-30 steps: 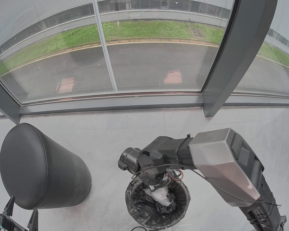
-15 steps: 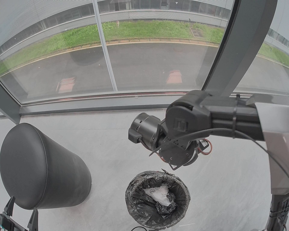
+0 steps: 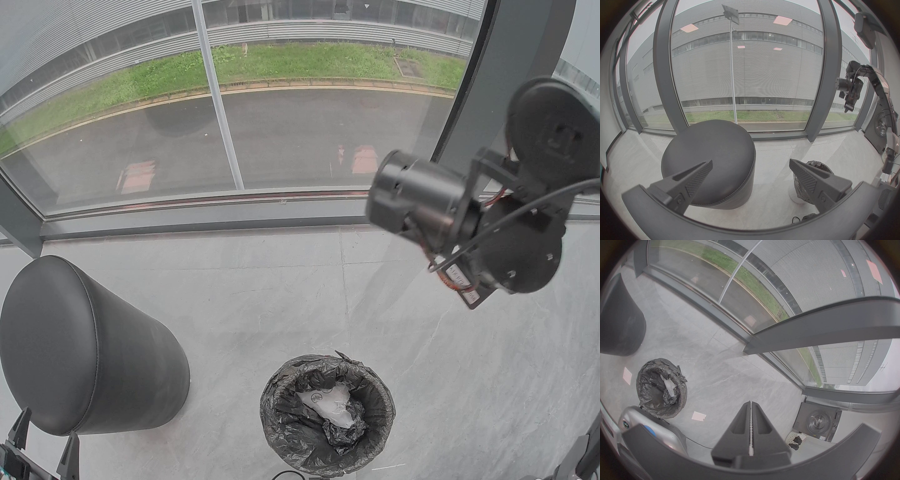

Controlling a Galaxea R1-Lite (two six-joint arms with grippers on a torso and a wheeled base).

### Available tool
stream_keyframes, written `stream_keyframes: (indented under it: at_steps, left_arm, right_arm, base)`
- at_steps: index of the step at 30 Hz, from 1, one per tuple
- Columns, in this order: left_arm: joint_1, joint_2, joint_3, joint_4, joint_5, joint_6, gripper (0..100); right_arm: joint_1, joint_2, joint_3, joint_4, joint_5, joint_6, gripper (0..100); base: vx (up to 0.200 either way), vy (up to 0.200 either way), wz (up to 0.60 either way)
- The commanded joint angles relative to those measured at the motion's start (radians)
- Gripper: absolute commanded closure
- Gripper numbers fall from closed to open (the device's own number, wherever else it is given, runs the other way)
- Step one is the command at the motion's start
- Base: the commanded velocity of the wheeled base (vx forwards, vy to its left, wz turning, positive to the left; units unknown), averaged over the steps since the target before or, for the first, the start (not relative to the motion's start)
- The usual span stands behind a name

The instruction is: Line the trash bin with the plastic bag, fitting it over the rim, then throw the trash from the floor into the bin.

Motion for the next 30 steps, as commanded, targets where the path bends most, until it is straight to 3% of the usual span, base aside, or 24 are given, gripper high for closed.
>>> stream_keyframes:
  at_steps: [1,8,12,22,25,26,28,30]
  left_arm:
    - [0.000,-0.015,0.016,0.000,0.000,0.000,0]
    - [0.000,-0.015,0.016,0.000,0.000,0.000,0]
    - [0.000,-0.015,0.016,0.000,0.000,0.000,0]
    - [0.000,-0.015,0.016,0.000,0.000,0.000,0]
    - [0.000,-0.015,0.016,0.000,0.000,0.000,0]
    - [0.000,-0.015,0.016,0.000,0.000,0.000,0]
    - [0.000,-0.015,0.016,0.000,0.000,0.000,0]
    - [0.000,-0.015,0.016,0.000,0.000,0.000,0]
  right_arm:
    - [-0.001,-0.183,0.000,0.047,-0.012,-0.032,100]
    - [-0.078,-0.315,0.000,0.083,-0.012,-0.080,100]
    - [-0.176,-0.399,0.000,0.082,-0.012,-0.161,100]
    - [-0.311,-0.577,0.000,0.080,-0.007,-0.357,100]
    - [-0.371,-0.626,0.000,0.080,-0.005,-0.426,100]
    - [-0.435,-0.674,0.000,0.079,-0.001,-0.472,100]
    - [-0.458,-0.691,0.000,0.079,0.005,-0.485,100]
    - [-0.561,-0.775,0.000,0.079,0.099,-0.560,100]
  base:
    - [0.000,0.000,0.00]
    - [0.000,0.000,0.00]
    - [0.000,0.000,0.00]
    - [0.000,0.000,0.00]
    - [0.000,0.000,0.00]
    - [0.000,0.000,0.00]
    - [0.000,0.000,0.00]
    - [0.000,0.000,0.00]
